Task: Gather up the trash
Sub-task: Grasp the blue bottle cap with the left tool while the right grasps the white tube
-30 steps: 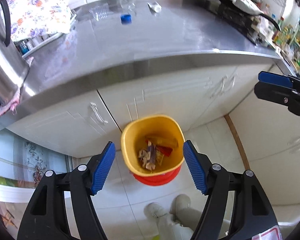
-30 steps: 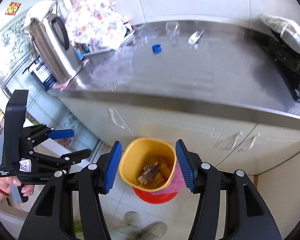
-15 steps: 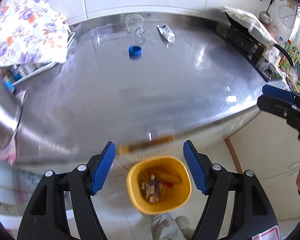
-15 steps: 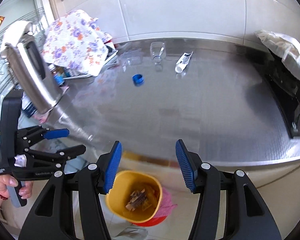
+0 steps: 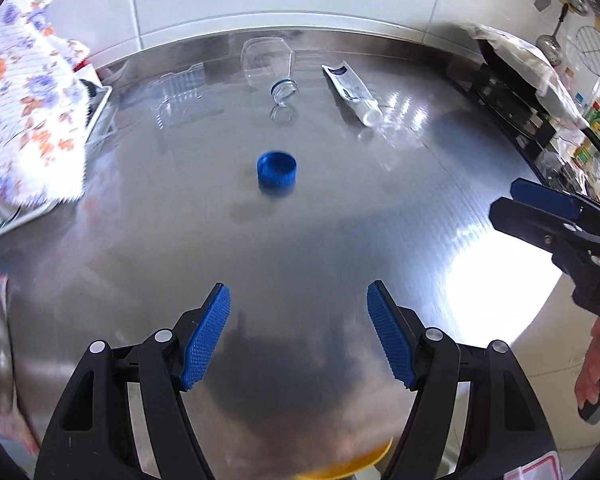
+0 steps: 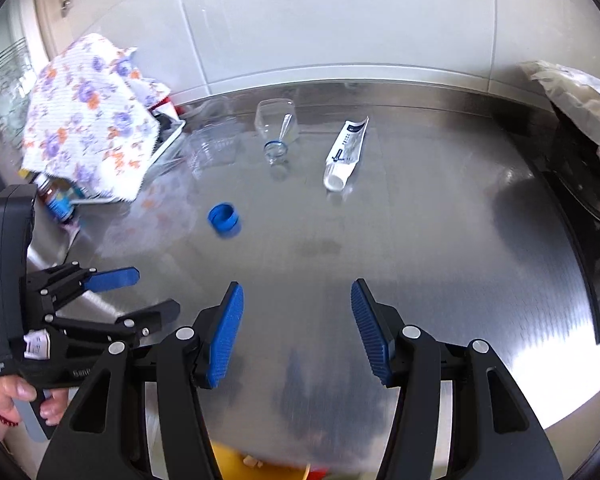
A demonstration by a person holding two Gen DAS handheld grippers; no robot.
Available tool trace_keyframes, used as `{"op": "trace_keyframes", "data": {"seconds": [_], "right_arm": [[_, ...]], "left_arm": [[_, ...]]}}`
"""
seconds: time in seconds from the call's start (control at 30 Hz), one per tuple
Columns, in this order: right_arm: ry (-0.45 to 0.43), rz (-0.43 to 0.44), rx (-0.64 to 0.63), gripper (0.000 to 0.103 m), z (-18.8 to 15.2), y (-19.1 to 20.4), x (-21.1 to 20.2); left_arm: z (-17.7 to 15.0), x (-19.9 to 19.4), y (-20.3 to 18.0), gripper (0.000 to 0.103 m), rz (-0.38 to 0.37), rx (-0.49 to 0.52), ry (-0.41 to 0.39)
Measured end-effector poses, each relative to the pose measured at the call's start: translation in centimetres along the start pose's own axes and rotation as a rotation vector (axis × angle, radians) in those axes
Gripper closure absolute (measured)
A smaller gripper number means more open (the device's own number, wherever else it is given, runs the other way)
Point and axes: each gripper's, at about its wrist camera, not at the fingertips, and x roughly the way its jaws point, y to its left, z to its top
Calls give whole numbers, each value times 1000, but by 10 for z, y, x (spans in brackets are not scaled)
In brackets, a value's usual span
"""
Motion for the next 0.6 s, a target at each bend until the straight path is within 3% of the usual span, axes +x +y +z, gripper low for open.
{"op": "trace_keyframes", "data": {"seconds": [0.33,0.6], "right_arm": [[48,-34,-12,46,57,-21,75],[97,-61,-23,46,90,-33,129]], "left_arm": [[52,50,12,33,24,-58,20],[70,67,9,42,76,-22,-7]]}}
